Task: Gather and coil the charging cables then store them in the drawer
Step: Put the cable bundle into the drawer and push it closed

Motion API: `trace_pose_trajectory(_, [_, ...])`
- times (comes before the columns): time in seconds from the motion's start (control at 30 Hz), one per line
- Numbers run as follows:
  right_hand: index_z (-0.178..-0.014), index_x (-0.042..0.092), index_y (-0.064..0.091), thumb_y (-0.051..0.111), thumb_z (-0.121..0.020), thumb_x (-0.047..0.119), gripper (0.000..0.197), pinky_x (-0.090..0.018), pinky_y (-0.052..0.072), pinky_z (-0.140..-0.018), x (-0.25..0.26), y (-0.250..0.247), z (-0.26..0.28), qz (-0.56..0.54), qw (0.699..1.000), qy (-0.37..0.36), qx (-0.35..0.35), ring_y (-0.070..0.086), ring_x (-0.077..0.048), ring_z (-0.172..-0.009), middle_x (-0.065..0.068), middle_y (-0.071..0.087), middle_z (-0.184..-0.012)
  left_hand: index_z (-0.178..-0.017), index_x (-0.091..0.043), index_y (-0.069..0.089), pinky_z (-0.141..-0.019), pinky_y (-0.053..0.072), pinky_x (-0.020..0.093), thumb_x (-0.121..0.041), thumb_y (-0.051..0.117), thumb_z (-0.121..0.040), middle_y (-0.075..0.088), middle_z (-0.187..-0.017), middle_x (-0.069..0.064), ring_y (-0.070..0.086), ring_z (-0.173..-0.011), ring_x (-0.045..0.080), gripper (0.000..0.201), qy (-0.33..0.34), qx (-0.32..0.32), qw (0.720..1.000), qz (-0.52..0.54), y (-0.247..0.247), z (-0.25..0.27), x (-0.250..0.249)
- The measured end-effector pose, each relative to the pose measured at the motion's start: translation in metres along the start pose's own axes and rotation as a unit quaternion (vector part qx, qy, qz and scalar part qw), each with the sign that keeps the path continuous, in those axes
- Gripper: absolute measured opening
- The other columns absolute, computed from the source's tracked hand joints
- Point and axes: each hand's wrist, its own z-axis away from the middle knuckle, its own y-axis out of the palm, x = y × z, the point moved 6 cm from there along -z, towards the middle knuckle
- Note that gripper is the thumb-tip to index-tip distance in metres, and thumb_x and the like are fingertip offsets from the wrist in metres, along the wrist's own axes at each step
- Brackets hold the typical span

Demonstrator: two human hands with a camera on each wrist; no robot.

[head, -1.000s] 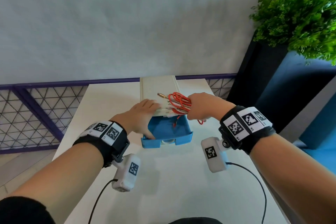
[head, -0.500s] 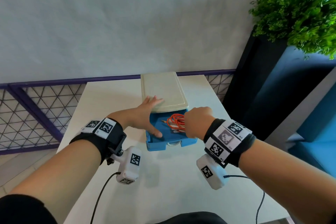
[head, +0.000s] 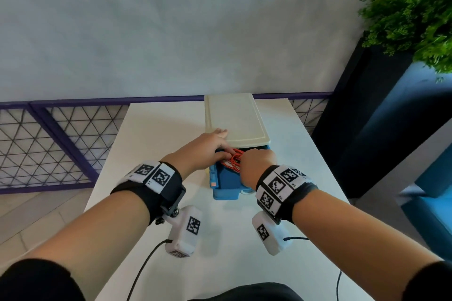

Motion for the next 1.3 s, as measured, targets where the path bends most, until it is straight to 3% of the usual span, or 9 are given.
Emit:
trace_pose_trajectory(0.07, [-0.112,0.013,0.061,0.052,-0.089,0.021,0.026,-0.029,0.054,-0.079,-0.001,-0.001,0.0,-0.01,1.0,-0.002,-0.006,0.066,-0.019,-0.095,0.0,0.066,-0.107,-0.119,-0.022,0.066,-0.119,0.015,0.039,-0.023,0.057,-0.092,0.017,-0.158,0.007,0.006,-0.148,0.017,0.029,0.003,-0.001,1.0,0.002,0.0,-0.001,-0.001])
trace_pose_trajectory(0.2, [-0.108,0.016,0.061,0.056,-0.085,0.032,0.029,-0.027,0.045,-0.067,-0.006,-0.005,0.002,-0.045,0.999,-0.008,-0.006,0.059,-0.017,-0.079,0.003,0.061,-0.091,-0.119,-0.022,0.066,-0.119,0.017,0.043,-0.026,0.058,-0.092,0.01,-0.16,0.003,0.001,-0.148,0.015,0.029,0.008,0.01,0.999,-0.031,0.003,-0.001,0.002])
trace_pose_trajectory(0.37, [-0.118,0.015,0.054,0.06,-0.073,0.066,0.068,-0.03,0.045,-0.073,-0.015,-0.001,0.007,-0.143,0.989,-0.036,0.027,0.058,-0.019,-0.086,-0.001,0.059,-0.1,-0.114,-0.025,0.069,-0.116,0.025,0.044,-0.031,0.057,-0.092,0.008,-0.161,0.004,0.003,-0.148,0.015,0.026,0.025,0.004,0.997,-0.079,0.007,0.002,0.003])
trace_pose_trajectory(0.6, [-0.134,0.004,0.038,0.049,-0.093,0.05,0.062,-0.032,0.043,-0.079,-0.001,0.002,0.009,-0.019,0.999,0.005,-0.034,0.055,-0.023,-0.112,-0.009,0.049,-0.127,-0.115,-0.022,0.068,-0.119,0.012,0.034,-0.027,0.059,-0.091,0.005,-0.161,0.008,-0.001,-0.148,0.017,0.026,0.03,0.026,0.998,-0.042,0.006,0.005,0.001])
trace_pose_trajectory(0.73, [-0.133,0.004,0.042,0.049,-0.097,0.037,0.05,-0.033,0.051,-0.086,0.006,0.005,0.004,0.04,0.998,0.003,-0.045,0.052,-0.024,-0.116,-0.011,0.049,-0.128,-0.118,-0.021,0.066,-0.115,0.01,0.027,-0.023,0.063,-0.089,0.023,-0.156,0.005,0.012,-0.147,0.013,0.029,0.018,-0.008,0.999,0.033,-0.006,0.006,0.004])
trace_pose_trajectory(0.87, [-0.134,0.002,0.043,0.05,-0.092,0.034,0.053,-0.032,0.051,-0.071,0.013,0.01,-0.007,0.039,0.998,0.039,-0.018,0.053,-0.025,-0.111,-0.014,0.049,-0.126,-0.12,-0.021,0.064,-0.115,0.011,0.025,-0.024,0.065,-0.087,0.031,-0.153,0.006,0.018,-0.145,0.012,0.033,0.009,-0.014,0.999,0.046,-0.007,0.005,0.008])
trace_pose_trajectory(1.0, [-0.136,0.0,0.038,0.05,-0.093,0.047,0.065,-0.032,0.047,-0.052,0.012,0.007,-0.008,-0.002,0.997,0.077,-0.026,0.053,-0.026,-0.108,-0.015,0.048,-0.124,-0.116,-0.024,0.067,-0.116,0.01,0.027,-0.031,0.072,-0.08,0.028,-0.154,0.007,0.015,-0.146,0.014,0.036,0.006,-0.005,0.999,0.043,-0.006,0.005,0.005])
trace_pose_trajectory(1.13, [-0.131,-0.003,0.039,0.049,-0.08,0.073,0.091,-0.029,0.048,-0.069,0.006,0.005,0.003,-0.069,0.993,0.064,-0.073,0.058,-0.025,-0.099,-0.014,0.051,-0.116,-0.109,-0.02,0.072,-0.117,0.011,0.029,-0.029,0.068,-0.084,0.023,-0.156,0.008,0.012,-0.147,0.016,0.027,0.004,-0.02,1.0,0.013,-0.001,0.005,0.002])
trace_pose_trajectory(1.3, [-0.133,0.002,0.036,0.059,-0.07,0.074,0.099,-0.037,0.048,-0.081,-0.012,0.015,0.007,-0.256,0.964,0.045,-0.053,0.058,-0.029,-0.107,-0.011,0.049,-0.119,-0.106,-0.021,0.073,-0.118,0.015,0.036,-0.034,0.064,-0.086,0.016,-0.159,0.001,0.009,-0.148,0.013,0.026,-0.003,-0.044,0.998,-0.04,0.011,0.003,0.003])
